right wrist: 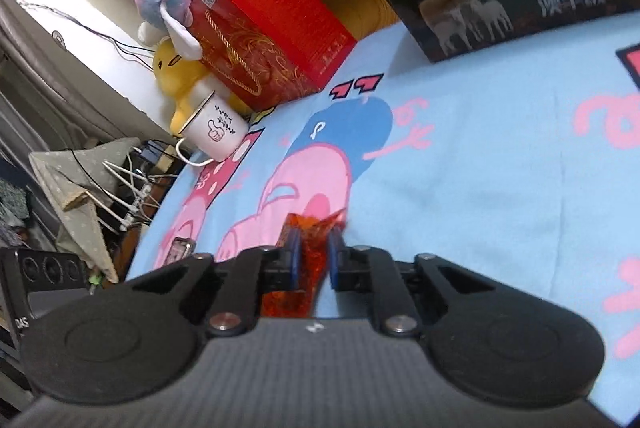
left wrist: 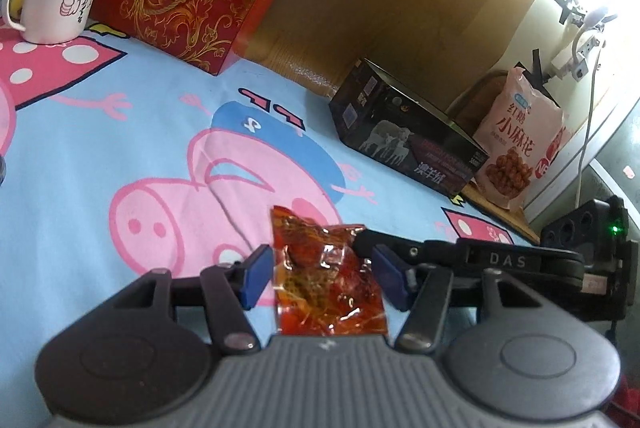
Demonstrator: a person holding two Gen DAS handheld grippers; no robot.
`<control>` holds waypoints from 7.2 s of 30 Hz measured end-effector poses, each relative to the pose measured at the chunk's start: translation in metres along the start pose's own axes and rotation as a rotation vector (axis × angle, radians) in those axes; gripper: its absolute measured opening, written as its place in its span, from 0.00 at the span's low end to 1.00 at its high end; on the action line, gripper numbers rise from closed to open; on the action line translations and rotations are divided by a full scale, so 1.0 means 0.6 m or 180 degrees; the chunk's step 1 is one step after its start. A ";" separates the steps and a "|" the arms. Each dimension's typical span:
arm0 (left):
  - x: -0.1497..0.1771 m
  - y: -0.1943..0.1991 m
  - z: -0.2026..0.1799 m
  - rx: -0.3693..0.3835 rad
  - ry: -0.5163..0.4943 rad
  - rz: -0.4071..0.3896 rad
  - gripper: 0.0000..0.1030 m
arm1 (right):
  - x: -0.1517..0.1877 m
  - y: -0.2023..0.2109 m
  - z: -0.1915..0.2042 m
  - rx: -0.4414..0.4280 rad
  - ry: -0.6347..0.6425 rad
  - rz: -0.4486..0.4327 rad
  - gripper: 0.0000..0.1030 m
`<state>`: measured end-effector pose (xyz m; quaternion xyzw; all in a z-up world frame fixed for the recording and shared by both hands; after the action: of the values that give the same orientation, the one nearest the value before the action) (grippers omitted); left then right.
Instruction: Organize snacks
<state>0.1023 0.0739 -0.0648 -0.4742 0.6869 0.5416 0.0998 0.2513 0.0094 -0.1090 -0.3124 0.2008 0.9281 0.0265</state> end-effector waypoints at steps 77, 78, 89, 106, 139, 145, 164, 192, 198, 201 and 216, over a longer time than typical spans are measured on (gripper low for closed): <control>-0.255 -0.203 -0.306 0.0636 -0.0289 0.0153 0.29 | -0.267 0.245 -0.086 0.0081 -0.0220 -0.1690 0.04; -0.262 -0.229 -0.311 0.0487 -0.0370 0.0160 0.31 | -0.282 0.238 -0.099 0.0222 -0.0135 -0.1697 0.06; -0.227 -0.226 -0.265 -0.0259 -0.0624 -0.0016 0.34 | -0.249 0.233 -0.126 0.0888 0.0500 -0.1573 0.13; -0.058 -0.037 -0.261 -0.1528 -0.1341 -0.0732 0.86 | -0.051 0.281 -0.037 0.1444 0.0767 -0.1592 0.45; 0.057 -0.055 -0.190 -0.1828 -0.1334 -0.0440 1.00 | 0.015 0.266 -0.045 0.1508 0.0699 -0.1383 0.71; 0.059 -0.058 -0.192 -0.1761 -0.1328 -0.0409 1.00 | 0.014 0.266 -0.045 0.1492 0.0680 -0.1403 0.74; 0.061 -0.056 -0.191 -0.1914 -0.1437 -0.0422 1.00 | 0.014 0.266 -0.046 0.1485 0.0676 -0.1420 0.77; 0.061 -0.052 -0.188 -0.1739 -0.1245 -0.0430 1.00 | 0.013 0.267 -0.046 0.1465 0.0663 -0.1435 0.78; 0.061 -0.051 -0.188 -0.1699 -0.1199 -0.0438 1.00 | 0.013 0.267 -0.046 0.1467 0.0662 -0.1438 0.78; 0.061 -0.050 -0.188 -0.1684 -0.1186 -0.0445 1.00 | 0.013 0.267 -0.046 0.1465 0.0663 -0.1437 0.78; 0.058 -0.039 -0.192 -0.1588 -0.1105 -0.0549 1.00 | 0.013 0.267 -0.046 0.1466 0.0661 -0.1437 0.78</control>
<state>0.1449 -0.0407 -0.0570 -0.4410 0.4628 0.7558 0.1417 0.2326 -0.1488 -0.0766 -0.4276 0.3326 0.7923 0.2806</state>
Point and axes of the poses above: each gripper's, at about its wrist camera, not at the fingertips, and y roughly against the way its jaws point, z to its left, x to its underside, the point moved 10 cm from there along -y, roughly the way its jaws point, and after that the axes turned 10 degrees about -x, right-handed, at the moved point
